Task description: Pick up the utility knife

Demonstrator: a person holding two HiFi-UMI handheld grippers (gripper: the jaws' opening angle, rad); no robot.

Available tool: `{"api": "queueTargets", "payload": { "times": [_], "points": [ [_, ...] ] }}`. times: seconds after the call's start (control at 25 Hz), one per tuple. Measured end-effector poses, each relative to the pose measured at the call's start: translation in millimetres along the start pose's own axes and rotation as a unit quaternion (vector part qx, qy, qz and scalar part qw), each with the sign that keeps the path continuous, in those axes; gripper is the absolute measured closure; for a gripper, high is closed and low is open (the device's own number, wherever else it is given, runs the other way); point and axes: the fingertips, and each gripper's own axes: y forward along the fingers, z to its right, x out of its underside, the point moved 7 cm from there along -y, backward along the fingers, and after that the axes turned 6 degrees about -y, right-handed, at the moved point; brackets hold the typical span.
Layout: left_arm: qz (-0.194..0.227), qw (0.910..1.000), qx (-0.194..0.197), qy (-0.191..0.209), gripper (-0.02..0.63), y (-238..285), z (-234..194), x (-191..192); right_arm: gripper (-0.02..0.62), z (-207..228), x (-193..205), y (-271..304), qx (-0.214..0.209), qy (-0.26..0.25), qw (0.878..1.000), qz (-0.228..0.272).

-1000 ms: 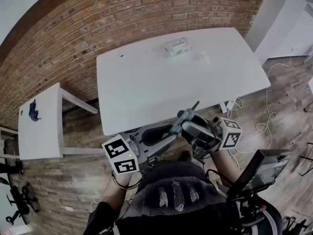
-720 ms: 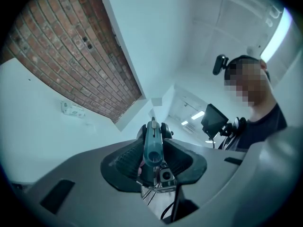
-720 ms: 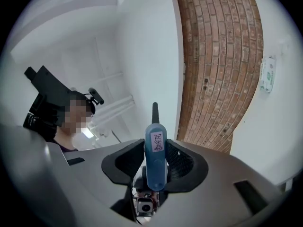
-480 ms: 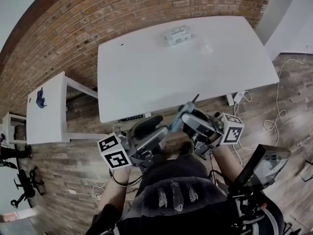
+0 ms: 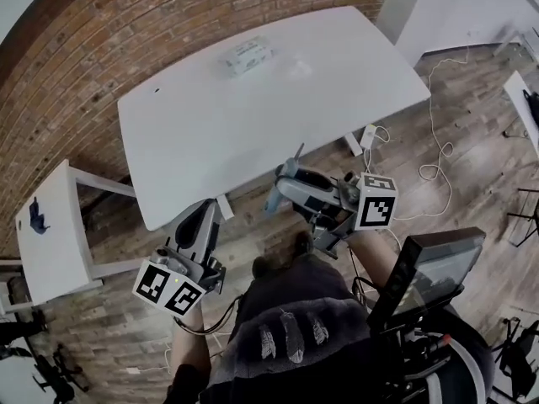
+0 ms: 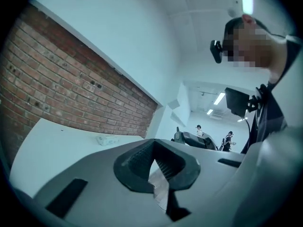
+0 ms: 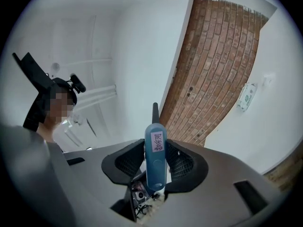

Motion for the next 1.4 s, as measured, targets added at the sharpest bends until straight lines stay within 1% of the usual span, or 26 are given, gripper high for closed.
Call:
{"api": "queueTargets", "payload": {
  "times": [0.08,0.24,0.36,0.48,0.56,0.64,0.72,0.88,1.04,1.2,1.4],
  "points": [
    [0.0,0.9998,0.019,-0.001,0.609,-15,-4,2,0.449,-13,10,7,0.012,-0.005,1.0,0.006],
    [0.003,0.9978,0.063,-0.02,0.609,-50,-14,5,0.449,-43,34,20,0.038,-0.02,0.999,0.013],
    [-0.009,0.9957,0.089,-0.023,0.609,-70,-20,11,0.449,-65,52,21,0.061,-0.033,0.997,0.022],
    [-0.026,0.9939,0.107,-0.01,0.609,-78,-16,18,0.449,-86,65,11,0.084,-0.043,0.995,0.036],
    [-0.035,0.9928,0.115,0.009,0.609,-78,-11,18,0.449,-95,67,4,0.098,-0.05,0.993,0.043],
    [-0.041,0.9917,0.119,0.028,0.609,-77,-3,19,0.449,-104,68,-4,0.104,-0.054,0.992,0.049],
    [-0.043,0.9905,0.126,0.034,0.609,-77,9,22,0.449,-115,70,-15,0.104,-0.056,0.991,0.055],
    [-0.051,0.9884,0.139,0.033,0.609,-75,41,37,0.449,-134,74,-45,0.096,-0.062,0.991,0.069],
    [-0.063,0.9874,0.136,0.051,0.609,-74,87,56,0.449,-156,79,-93,0.091,-0.068,0.99,0.089],
    [-0.066,0.9875,0.121,0.076,0.609,-72,148,82,0.453,-180,80,-158,0.087,-0.073,0.988,0.105],
    [-0.09,0.985,0.119,0.087,0.609,-73,237,135,0.453,-215,91,-262,0.087,-0.061,0.985,0.137]
  ]
}}
